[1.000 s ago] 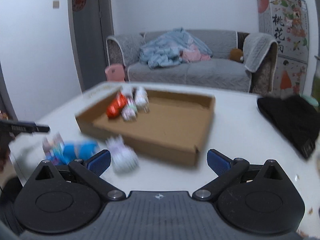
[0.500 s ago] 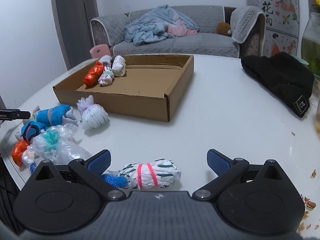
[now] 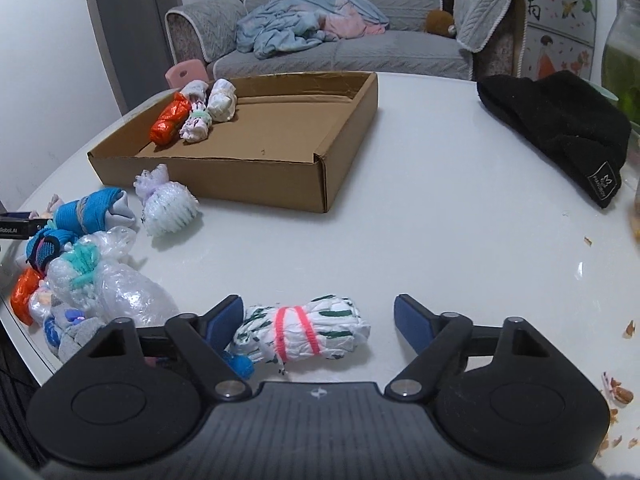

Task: Organize objects
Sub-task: 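Grasp the lilac rolled sock with the left gripper while the right grasps the green-striped bundle, then lift both bundles and carry them toward the tray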

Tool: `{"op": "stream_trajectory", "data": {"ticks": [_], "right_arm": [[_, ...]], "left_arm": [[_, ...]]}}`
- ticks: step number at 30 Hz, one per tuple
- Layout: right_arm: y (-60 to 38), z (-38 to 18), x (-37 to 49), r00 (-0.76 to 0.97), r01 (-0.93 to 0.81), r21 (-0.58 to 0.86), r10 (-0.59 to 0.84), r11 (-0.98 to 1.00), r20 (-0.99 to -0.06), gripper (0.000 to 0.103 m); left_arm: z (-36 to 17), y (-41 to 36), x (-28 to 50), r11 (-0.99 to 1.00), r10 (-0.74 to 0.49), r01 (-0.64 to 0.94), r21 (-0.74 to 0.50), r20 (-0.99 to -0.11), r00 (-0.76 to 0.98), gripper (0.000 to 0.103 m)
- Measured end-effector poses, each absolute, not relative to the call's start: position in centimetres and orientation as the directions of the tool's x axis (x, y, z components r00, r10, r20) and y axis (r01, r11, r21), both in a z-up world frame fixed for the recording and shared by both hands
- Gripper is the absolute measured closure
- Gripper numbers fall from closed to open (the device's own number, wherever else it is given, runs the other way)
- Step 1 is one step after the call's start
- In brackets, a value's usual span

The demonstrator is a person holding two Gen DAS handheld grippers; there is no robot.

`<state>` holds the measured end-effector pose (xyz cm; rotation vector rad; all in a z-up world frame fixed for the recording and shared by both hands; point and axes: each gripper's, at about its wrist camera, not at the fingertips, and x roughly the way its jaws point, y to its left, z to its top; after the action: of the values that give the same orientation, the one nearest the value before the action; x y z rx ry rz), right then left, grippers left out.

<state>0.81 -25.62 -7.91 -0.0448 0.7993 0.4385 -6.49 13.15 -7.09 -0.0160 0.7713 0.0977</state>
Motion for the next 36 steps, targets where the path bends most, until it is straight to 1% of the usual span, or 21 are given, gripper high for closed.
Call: {"op": "stream_trajectory", "data": {"ticks": [5,7,10,12,15,16,17,18,20,21,22,23,28,31,36], "right_arm": [[-26.0,-7.8,0.9,0.610,-0.389,0.125,0.358,0.912,-0.707,0.027],[-26.0,-7.8,0.8,0.609,-0.392,0.120,0.355,0.912,-0.709,0.027],[-26.1,-7.7,0.8,0.614,-0.389,0.114,0.349,0.914,-0.708,0.028],[-26.2,-7.8,0.8,0.612,-0.392,0.114,0.351,0.913,-0.709,0.026],[-26.3,-7.8,0.7,0.609,-0.408,0.102,0.354,0.907,-0.710,0.028],[-26.3,-7.7,0.7,0.608,-0.411,0.099,0.354,0.906,-0.710,0.029],[-26.4,-7.7,0.7,0.609,-0.411,0.100,0.354,0.906,-0.710,0.032],[-26.5,-7.7,0.7,0.610,-0.411,0.101,0.355,0.906,-0.708,0.037],[-26.6,-7.5,0.7,0.612,-0.411,0.103,0.358,0.906,-0.705,0.046],[-26.7,-7.5,0.7,0.611,-0.411,0.107,0.361,0.905,-0.705,0.047],[-26.8,-7.5,0.7,0.612,-0.411,0.109,0.362,0.905,-0.703,0.047],[-26.9,-7.5,0.8,0.613,-0.410,0.111,0.363,0.906,-0.702,0.047],[-27.3,-7.4,0.8,0.619,-0.401,0.115,0.362,0.909,-0.697,0.048],[-27.6,-6.9,0.9,0.628,-0.400,0.108,0.358,0.910,-0.691,0.048],[-28.0,-5.7,1.2,0.649,-0.402,0.084,0.348,0.912,-0.677,0.048]], "left_arm": [[-7.0,12.1,-6.0,0.996,0.094,-0.072,0.060,-0.687,0.721,0.005],[-7.1,12.0,-6.0,0.996,0.091,-0.075,0.054,-0.683,0.725,0.005],[-7.4,12.1,-6.2,0.995,0.098,-0.096,0.041,-0.682,0.725,0.001],[-7.4,12.3,-6.3,0.995,0.088,-0.090,0.033,-0.680,0.728,0.001],[-7.4,12.4,-6.3,0.996,0.078,-0.082,0.027,-0.678,0.731,0.001],[-7.4,12.3,-6.4,0.997,0.073,-0.075,0.026,-0.675,0.734,0.005],[-7.3,12.2,-6.5,0.997,0.064,-0.068,0.021,-0.671,0.738,0.011],[-7.2,12.1,-6.6,0.998,0.057,-0.059,0.020,-0.666,0.744,0.015],[-6.9,11.7,-6.8,0.999,0.046,-0.047,0.016,-0.657,0.752,0.035],[-6.8,11.7,-6.8,0.999,0.042,-0.046,0.011,-0.656,0.753,0.041],[-6.7,11.6,-6.8,0.999,0.036,-0.046,0.002,-0.656,0.754,0.057],[-6.6,11.7,-6.8,0.999,0.030,-0.047,-0.009,-0.656,0.754,0.066],[-6.4,12.3,-6.9,0.998,-0.001,-0.044,-0.051,-0.660,0.752,0.067],[-6.0,12.5,-6.9,0.998,0.005,-0.048,-0.047,-0.663,0.749,0.068],[-4.1,12.7,-7.0,0.999,0.019,-0.045,-0.025,-0.638,0.770,0.068]]}}
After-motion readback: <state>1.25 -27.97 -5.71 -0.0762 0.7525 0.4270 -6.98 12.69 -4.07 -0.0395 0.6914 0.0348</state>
